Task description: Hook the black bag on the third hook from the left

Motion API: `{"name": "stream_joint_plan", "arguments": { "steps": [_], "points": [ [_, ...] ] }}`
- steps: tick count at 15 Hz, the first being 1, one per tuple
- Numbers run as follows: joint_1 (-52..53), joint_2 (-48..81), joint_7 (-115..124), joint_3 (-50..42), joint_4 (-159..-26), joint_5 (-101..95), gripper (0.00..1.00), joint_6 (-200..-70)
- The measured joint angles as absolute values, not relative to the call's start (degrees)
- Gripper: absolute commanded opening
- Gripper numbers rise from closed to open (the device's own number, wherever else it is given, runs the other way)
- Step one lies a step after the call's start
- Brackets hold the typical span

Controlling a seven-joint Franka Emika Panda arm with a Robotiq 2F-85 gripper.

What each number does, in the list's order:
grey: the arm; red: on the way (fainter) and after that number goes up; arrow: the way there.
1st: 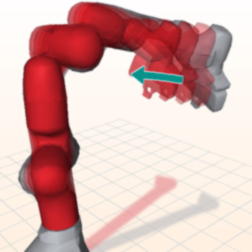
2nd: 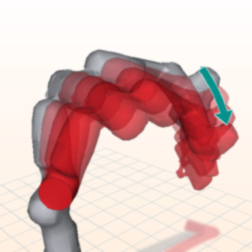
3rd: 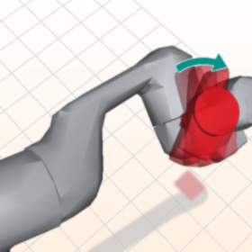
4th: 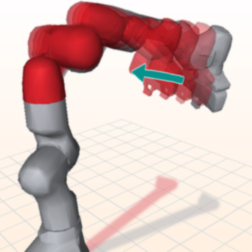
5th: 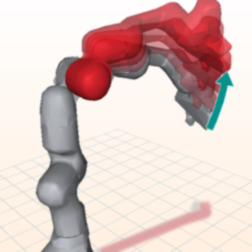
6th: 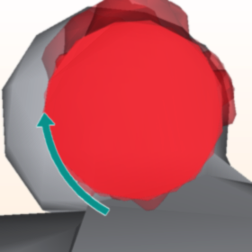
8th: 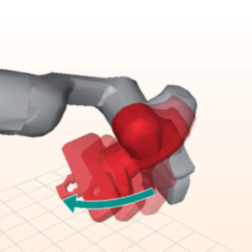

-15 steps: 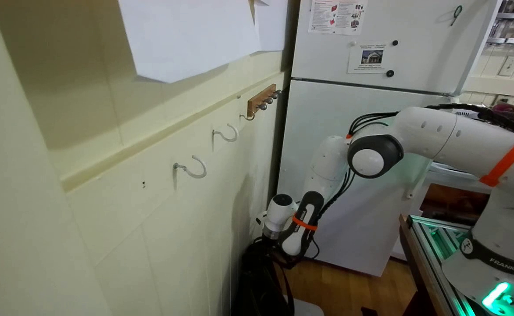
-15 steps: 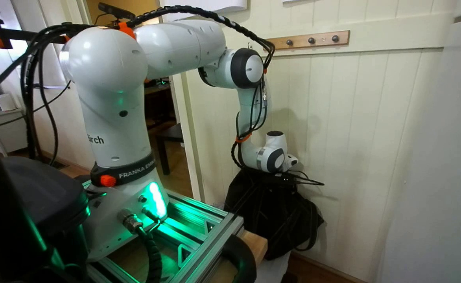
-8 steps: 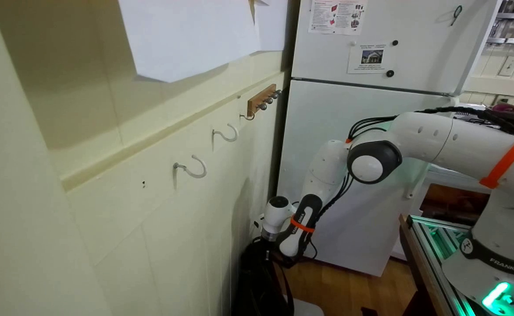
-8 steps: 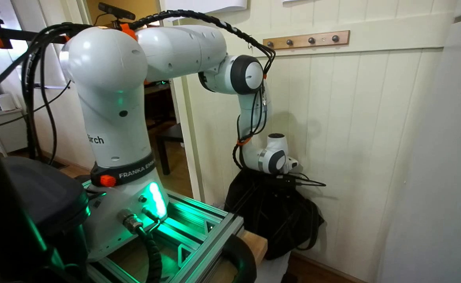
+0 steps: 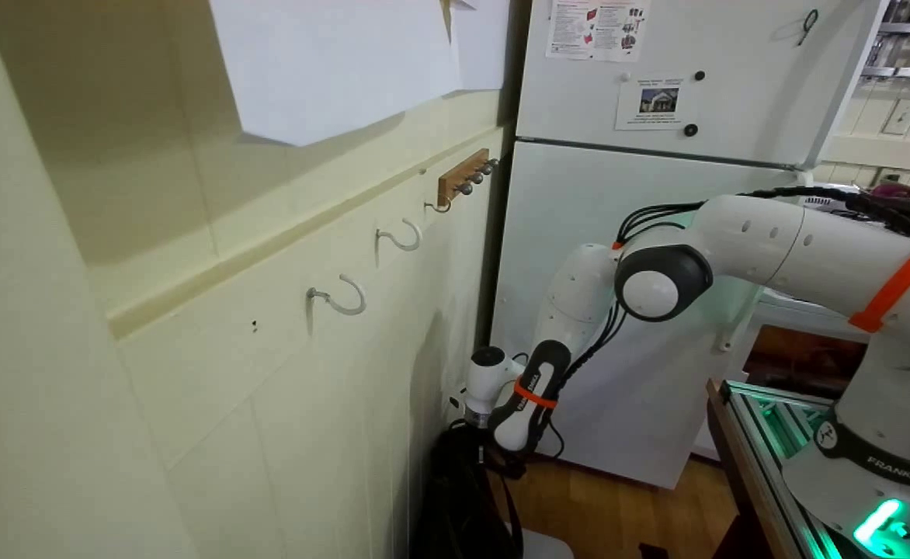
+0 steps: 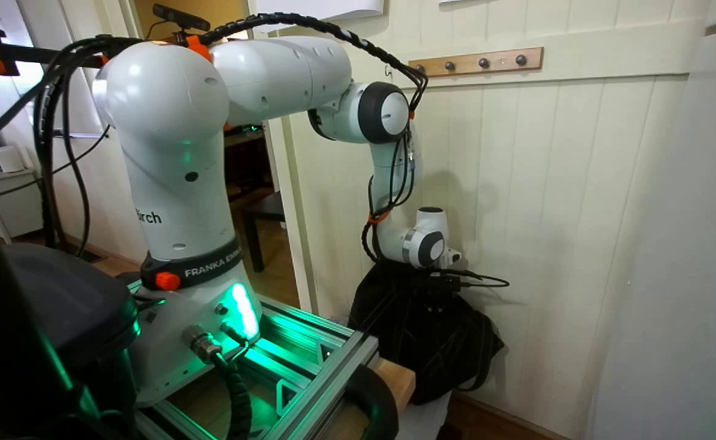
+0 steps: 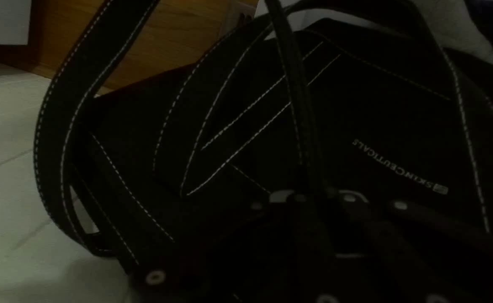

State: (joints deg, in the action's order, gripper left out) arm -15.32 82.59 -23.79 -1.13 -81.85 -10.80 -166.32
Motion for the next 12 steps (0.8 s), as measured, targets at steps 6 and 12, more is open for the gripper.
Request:
{"name": "stream_joint_plan", "arguments": {
  "steps": [6, 12],
  "points": [
    [-15.72, 79.24, -28.13, -1.25, -84.90, -12.62, 0.02, -162.71],
    [-15.67, 70.43, -31.96, -0.76, -93.57, -14.87, 0.02, -158.61]
  ]
}}
